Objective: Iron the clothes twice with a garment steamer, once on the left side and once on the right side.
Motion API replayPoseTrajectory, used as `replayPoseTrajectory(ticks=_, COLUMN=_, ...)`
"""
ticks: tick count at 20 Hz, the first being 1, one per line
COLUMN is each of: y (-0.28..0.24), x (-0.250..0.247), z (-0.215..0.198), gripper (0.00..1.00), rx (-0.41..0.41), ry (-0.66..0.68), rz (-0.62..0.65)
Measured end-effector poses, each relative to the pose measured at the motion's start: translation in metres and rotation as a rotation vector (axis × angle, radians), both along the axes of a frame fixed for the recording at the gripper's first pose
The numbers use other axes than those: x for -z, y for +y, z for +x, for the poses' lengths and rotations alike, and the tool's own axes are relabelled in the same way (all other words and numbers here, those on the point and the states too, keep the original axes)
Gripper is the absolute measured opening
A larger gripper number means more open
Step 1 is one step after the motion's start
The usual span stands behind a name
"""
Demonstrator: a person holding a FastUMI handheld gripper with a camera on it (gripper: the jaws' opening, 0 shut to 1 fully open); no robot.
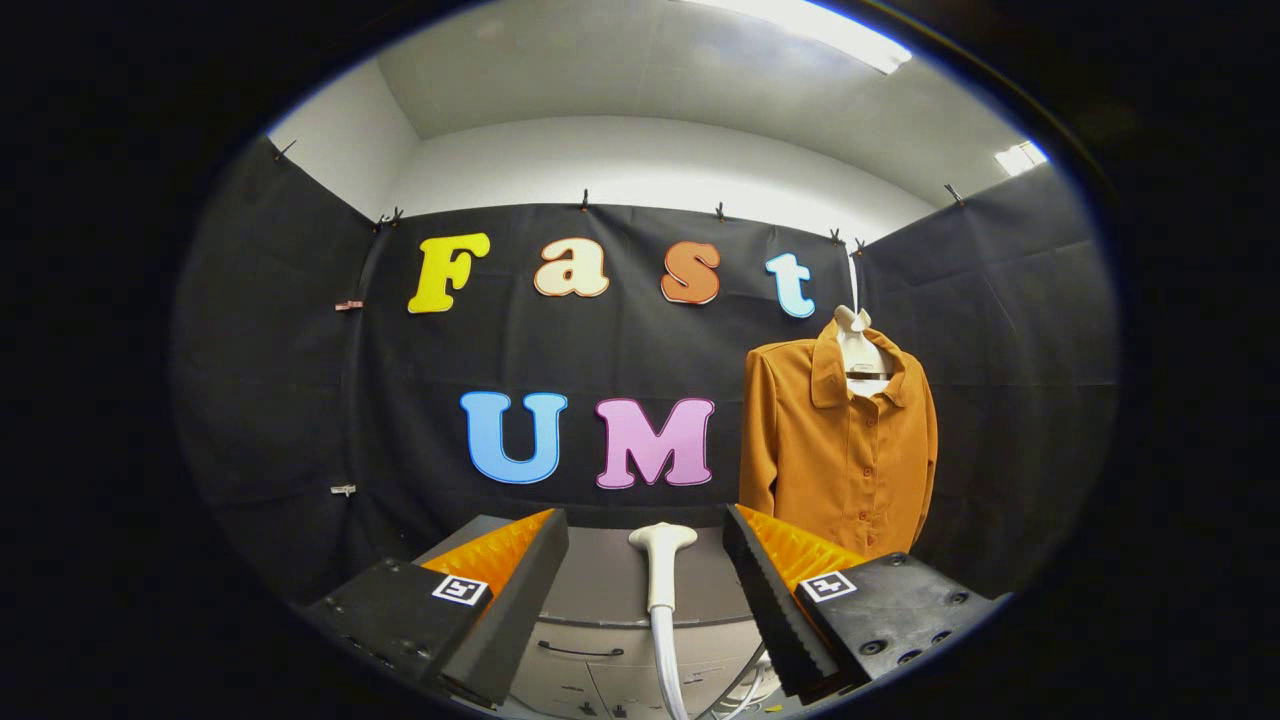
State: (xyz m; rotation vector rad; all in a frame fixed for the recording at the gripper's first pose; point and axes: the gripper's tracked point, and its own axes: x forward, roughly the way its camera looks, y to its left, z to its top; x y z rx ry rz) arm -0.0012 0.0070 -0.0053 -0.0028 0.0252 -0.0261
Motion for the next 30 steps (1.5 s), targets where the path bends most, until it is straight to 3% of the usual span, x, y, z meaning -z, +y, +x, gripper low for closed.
replayPoseTrajectory(ticks=18, y=0.024, x=0.023, z=0.02, gripper=0.97, rx=0.075, ry=0.034, rz=-0.004)
replayPoseTrajectory(ticks=23, y=0.011, x=0.042, z=0.059, gripper=0.97, rx=0.068, ry=0.079, rz=-0.001)
replayPoseTrajectory(ticks=30, y=-0.015, x=0.111, z=0.144, gripper=0.98, rx=0.03, ry=0.247, rz=-0.002)
